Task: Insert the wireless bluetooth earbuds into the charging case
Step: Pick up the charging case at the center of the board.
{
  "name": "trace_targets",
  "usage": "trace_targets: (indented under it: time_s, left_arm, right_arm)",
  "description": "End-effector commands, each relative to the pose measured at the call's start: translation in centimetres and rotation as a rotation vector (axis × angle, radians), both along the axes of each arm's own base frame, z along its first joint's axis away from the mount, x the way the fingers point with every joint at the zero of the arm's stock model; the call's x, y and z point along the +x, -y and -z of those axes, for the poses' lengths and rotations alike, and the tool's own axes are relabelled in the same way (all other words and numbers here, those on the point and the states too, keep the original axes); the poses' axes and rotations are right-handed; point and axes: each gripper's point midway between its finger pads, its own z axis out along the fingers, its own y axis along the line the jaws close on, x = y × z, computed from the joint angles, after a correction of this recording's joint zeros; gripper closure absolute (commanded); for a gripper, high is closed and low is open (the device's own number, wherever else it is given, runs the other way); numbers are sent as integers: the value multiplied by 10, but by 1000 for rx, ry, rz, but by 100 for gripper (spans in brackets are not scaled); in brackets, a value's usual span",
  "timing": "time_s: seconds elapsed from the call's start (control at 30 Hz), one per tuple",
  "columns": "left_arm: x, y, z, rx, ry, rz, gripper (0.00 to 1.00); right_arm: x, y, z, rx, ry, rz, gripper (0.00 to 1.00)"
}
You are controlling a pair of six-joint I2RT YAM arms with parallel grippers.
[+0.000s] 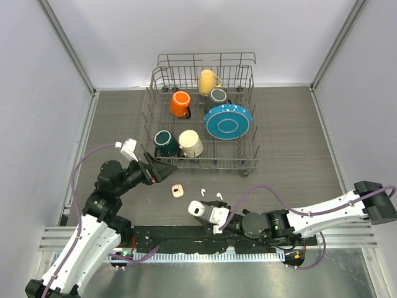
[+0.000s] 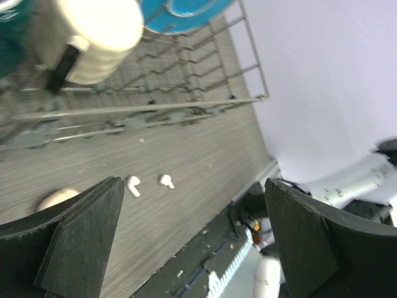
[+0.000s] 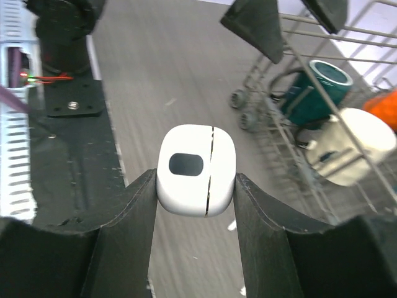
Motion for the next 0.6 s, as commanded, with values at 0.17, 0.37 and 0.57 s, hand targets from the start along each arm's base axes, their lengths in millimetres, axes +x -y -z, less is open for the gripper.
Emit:
trace_targets:
  time_s: [0.17,0.37,0.57]
  left_arm:
    - [-18,51,-33,-129,59,401,0]
    - [-30,76,-52,-102,151,523,0]
    - [-59,116,-51,-44,207,661,0]
  right_arm:
    - [50,48,-35,-27,133,282,99]
    - [57,49,-51,19,153,305,99]
    - [61,50,-69,82,136,287,99]
